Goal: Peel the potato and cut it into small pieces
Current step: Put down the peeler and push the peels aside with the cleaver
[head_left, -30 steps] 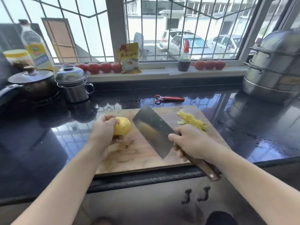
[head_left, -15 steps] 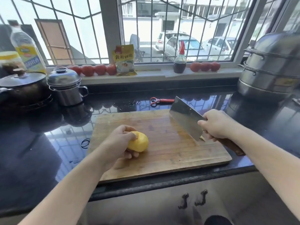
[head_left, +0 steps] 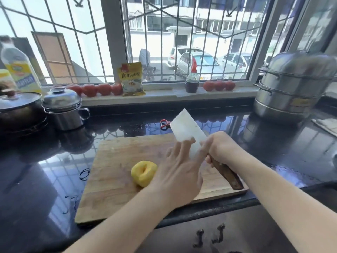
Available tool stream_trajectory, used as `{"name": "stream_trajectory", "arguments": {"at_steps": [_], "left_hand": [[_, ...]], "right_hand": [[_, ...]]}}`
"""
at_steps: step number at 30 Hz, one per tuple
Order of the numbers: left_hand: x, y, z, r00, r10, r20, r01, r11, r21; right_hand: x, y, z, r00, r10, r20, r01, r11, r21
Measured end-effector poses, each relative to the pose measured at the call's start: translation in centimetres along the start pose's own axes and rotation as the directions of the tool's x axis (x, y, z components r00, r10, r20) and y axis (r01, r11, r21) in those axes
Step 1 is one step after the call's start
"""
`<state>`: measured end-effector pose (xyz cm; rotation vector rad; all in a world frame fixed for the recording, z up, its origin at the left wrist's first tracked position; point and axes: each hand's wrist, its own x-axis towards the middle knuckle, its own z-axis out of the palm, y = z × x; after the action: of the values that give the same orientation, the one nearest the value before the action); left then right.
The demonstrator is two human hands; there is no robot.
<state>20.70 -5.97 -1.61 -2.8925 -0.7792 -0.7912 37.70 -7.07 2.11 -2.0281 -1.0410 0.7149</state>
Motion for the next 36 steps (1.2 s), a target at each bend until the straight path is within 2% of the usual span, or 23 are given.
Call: {"name": "stream_trajectory", "arguments": {"at_steps": [2, 5, 8, 13, 15, 19, 23, 25, 28, 31, 33, 36], "left_hand": [[1.0, 1.2, 0.6, 0.988, -0.109, 0.113, 0.110, 0.994, -0.003], [1.7, 1.0, 1.2, 0.983, -0.149, 0.107, 0.134, 0.981, 0.140], [2.3, 0.1, 1.5, 0.963, -0.247, 0.105, 0.237, 0.966, 0.102], [4.7, -0.8, 2.3, 0.945, -0.317, 0.083, 0.319, 0.948, -0.007], [6.0, -1.0, 2.5, 0.955, -0.270, 0.123, 0.278, 0.959, -0.048], [8.4, -0.1, 3.4, 0.985, -0.118, 0.128, 0.100, 0.985, 0.138], [9.2, 1.2, 4.4, 0.986, -0.071, 0.153, 0.020, 0.949, 0.315], [9.3, 1.3, 4.9, 0.985, -0.082, 0.152, 0.022, 0.932, 0.361], [9.6, 0.7, 5.3, 0.968, -0.151, 0.200, 0.057, 0.910, 0.410], [9.7, -0.9, 5.1, 0.904, -0.280, 0.323, 0.097, 0.870, 0.483], [9.0, -1.2, 4.8, 0.889, -0.301, 0.344, 0.119, 0.880, 0.461], [7.0, 0.9, 4.2, 0.940, -0.219, 0.260, 0.154, 0.956, 0.249]], "right_hand": [[-0.3, -0.2, -0.7, 0.999, 0.041, -0.007, -0.041, 0.998, 0.055], [-0.7, 0.6, -2.9, 0.996, 0.033, -0.082, -0.032, 0.999, 0.011], [-0.5, 1.6, -5.0, 0.988, -0.014, -0.153, 0.004, 0.998, -0.062], [-0.7, 2.4, -6.7, 0.974, -0.129, -0.186, 0.090, 0.975, -0.204], [-1.0, 2.6, -7.0, 0.967, -0.184, -0.174, 0.129, 0.950, -0.284], [-1.6, 2.7, -6.8, 0.976, -0.194, -0.098, 0.149, 0.926, -0.346], [-1.9, 2.3, -6.4, 0.984, -0.171, -0.053, 0.150, 0.948, -0.282], [-2.0, 2.2, -6.5, 0.988, -0.147, -0.043, 0.132, 0.960, -0.247], [-2.1, 2.7, -6.9, 0.996, -0.089, -0.026, 0.084, 0.988, -0.128], [-2.4, 3.2, -8.2, 0.997, -0.044, -0.055, 0.038, 0.993, -0.109], [-2.3, 3.6, -9.3, 0.997, -0.017, -0.074, 0.013, 0.998, -0.055], [-1.8, 3.9, -9.8, 0.995, 0.045, -0.093, -0.037, 0.996, 0.080]]}}
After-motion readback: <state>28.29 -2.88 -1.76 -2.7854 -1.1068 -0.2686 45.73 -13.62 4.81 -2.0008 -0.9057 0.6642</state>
